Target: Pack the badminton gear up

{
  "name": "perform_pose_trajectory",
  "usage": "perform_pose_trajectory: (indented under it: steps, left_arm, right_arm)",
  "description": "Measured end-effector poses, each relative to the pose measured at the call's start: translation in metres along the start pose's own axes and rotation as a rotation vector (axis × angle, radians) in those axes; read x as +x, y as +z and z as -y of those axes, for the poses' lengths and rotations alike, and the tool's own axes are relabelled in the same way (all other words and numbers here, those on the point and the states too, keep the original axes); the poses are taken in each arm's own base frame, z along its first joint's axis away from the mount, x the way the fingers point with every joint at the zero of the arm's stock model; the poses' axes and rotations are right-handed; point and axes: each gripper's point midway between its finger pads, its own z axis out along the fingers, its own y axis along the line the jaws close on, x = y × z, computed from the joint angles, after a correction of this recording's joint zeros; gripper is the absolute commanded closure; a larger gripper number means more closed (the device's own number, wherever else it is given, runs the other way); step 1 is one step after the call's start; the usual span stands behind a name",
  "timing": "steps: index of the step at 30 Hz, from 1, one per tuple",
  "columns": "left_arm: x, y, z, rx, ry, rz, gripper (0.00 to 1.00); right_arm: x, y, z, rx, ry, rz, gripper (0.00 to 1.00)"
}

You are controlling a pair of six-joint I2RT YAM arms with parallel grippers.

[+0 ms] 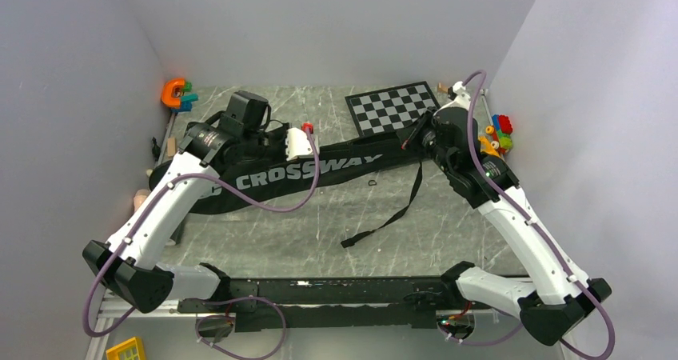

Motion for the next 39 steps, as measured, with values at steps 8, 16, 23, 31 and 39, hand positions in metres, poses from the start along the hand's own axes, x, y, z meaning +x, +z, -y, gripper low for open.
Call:
perform_pose_trajectory:
  steps: [8,16,23,31,39]
  left_arm:
    - [-0.001,0.000,-0.001,-0.010,-0.012,-0.001,1.00]
    - [-0.002,0.001,-0.005,-0.028,-0.022,-0.002,1.00]
    - [-0.002,0.002,-0.005,-0.026,-0.020,-0.001,1.00]
    - [-0.004,0.002,-0.003,-0.022,-0.017,0.002,1.00]
    - [-0.004,0.003,-0.003,-0.020,-0.015,0.003,1.00]
  right_arm:
    - [-0.040,-0.047,-0.048,-0.194,0.034,0.055,0.50]
    - [0.003,-0.063,-0.074,-0.457,0.096,-0.081,0.41]
    - [0.087,-0.014,-0.053,-0.422,0.144,-0.327,0.32]
    - [0.075,-0.011,-0.081,-0.558,0.178,-0.278,0.36]
    - [0.077,-0.002,-0.087,-0.591,0.210,-0.264,0.51]
